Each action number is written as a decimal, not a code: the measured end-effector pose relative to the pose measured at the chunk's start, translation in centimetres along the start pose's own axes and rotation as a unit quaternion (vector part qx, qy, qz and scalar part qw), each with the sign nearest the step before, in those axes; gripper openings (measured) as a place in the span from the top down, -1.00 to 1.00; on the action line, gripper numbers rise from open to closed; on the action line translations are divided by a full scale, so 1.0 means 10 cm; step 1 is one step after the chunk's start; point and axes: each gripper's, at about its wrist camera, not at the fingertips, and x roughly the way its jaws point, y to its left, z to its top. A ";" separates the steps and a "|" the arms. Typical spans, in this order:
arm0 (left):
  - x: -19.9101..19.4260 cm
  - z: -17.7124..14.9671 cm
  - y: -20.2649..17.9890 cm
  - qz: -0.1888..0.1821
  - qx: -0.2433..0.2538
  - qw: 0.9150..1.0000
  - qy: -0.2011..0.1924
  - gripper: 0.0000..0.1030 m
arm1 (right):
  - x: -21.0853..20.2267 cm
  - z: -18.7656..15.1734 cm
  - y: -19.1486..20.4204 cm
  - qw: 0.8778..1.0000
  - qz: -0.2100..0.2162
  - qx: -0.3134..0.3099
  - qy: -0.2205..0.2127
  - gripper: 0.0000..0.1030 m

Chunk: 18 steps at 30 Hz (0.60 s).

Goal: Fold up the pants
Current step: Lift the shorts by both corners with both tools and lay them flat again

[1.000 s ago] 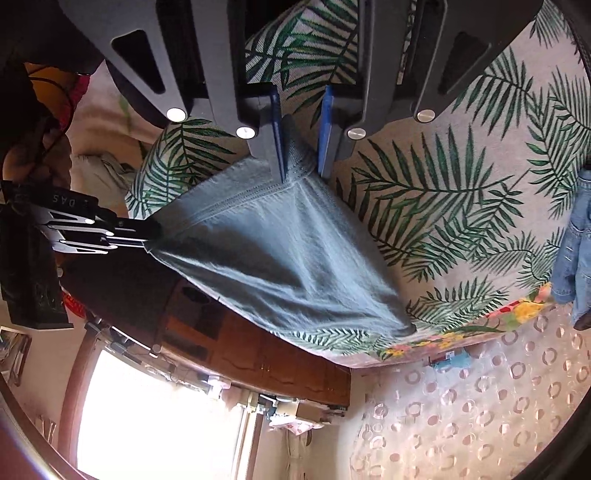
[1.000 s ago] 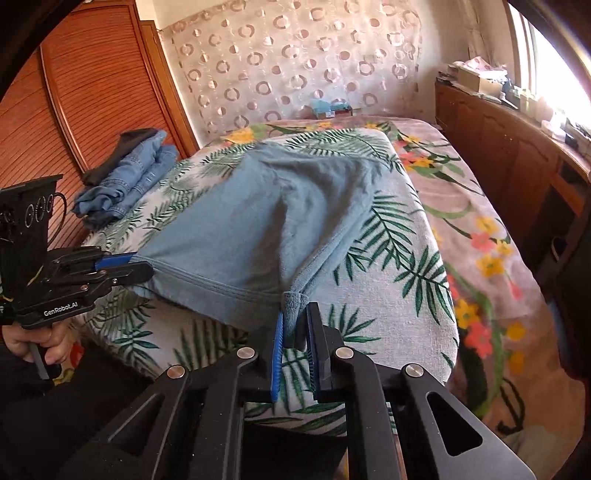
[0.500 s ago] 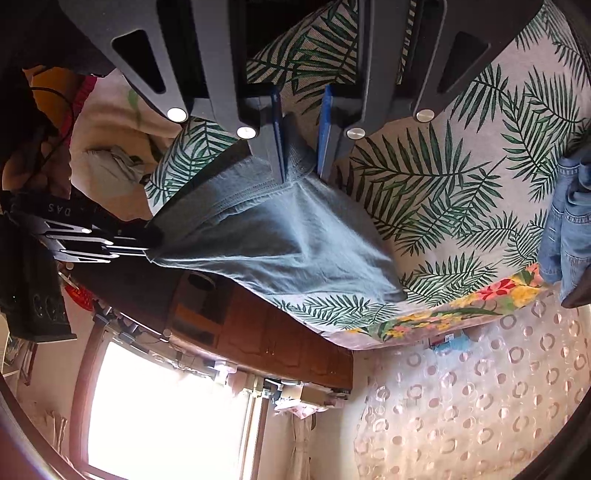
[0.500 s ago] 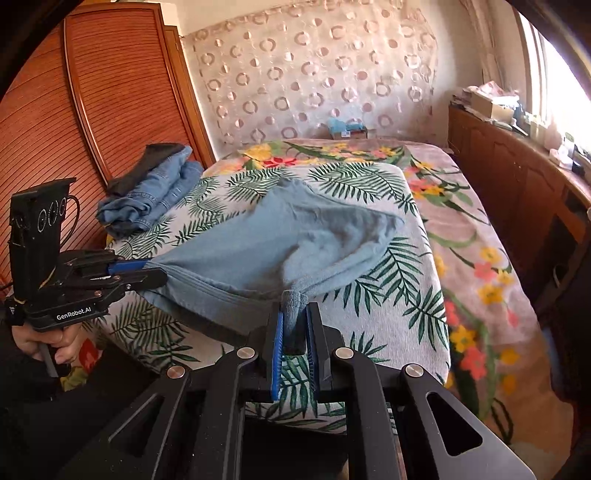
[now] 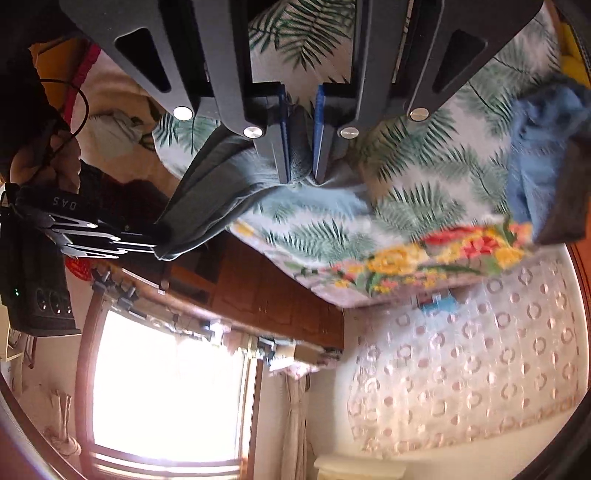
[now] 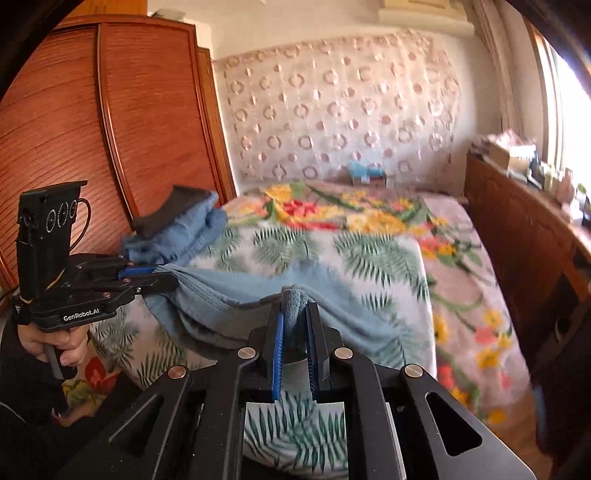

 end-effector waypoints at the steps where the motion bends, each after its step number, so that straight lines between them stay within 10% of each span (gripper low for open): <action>1: -0.04 0.06 0.01 0.004 0.003 1.000 -0.006 0.78 | -0.02 0.06 0.01 1.000 0.000 -0.004 -0.006 0.79; 18: 0.18 1.27 1.13 0.097 -0.001 0.994 -0.040 0.80 | 1.02 1.35 0.11 0.996 -0.008 -0.078 -0.044 0.80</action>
